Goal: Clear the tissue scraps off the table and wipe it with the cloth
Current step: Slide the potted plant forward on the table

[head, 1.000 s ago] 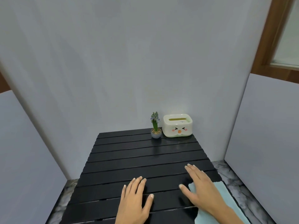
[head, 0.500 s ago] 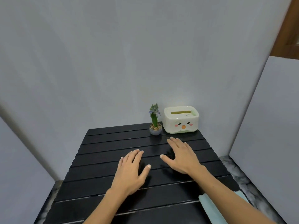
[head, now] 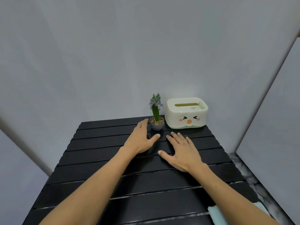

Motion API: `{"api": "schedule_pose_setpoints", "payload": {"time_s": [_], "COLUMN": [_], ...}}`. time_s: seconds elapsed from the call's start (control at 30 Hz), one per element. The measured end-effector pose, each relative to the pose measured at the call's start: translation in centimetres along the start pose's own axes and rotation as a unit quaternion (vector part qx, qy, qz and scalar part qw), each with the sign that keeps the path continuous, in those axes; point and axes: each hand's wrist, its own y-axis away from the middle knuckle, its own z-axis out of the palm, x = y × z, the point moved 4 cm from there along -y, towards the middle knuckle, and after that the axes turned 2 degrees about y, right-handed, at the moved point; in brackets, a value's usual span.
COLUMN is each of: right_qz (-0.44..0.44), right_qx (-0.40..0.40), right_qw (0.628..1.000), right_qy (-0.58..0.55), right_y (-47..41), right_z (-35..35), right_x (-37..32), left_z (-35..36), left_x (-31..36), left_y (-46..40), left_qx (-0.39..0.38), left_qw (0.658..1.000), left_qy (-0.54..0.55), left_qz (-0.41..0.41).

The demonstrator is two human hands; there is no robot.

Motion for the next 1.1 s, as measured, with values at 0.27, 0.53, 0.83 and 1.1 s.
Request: {"api": "schedule_pose_setpoints", "payload": {"time_s": [0.27,0.53,0.83,1.1], "right_qz": [-0.01,-0.011,0.002,-0.001], "right_qx": [0.008,0.014,0.003,-0.021], "right_qw": [1.0,1.0,1.0,1.0], "right_qy": [0.002,0.001,0.002,0.007], "right_y": [-0.3,-0.3,0.0,0.7], "right_z": [0.1,0.2,-0.2,-0.8], "right_x": [0.2,0.3,-0.1,-0.6], "left_z": [2.5,2.0,-0.9,-3.1], "left_x": [1.0,0.6,-1.3,-3.5], "left_y": [-3.5,-2.3,4.1,8.9], "left_qx": [0.068,0.131,0.147,0.154], "left_qw": [0.989,0.977,0.973,0.97], "left_qy": [0.124,0.162,0.175,0.179], "left_qz": [-0.039,-0.031,-0.035,-0.049]}}
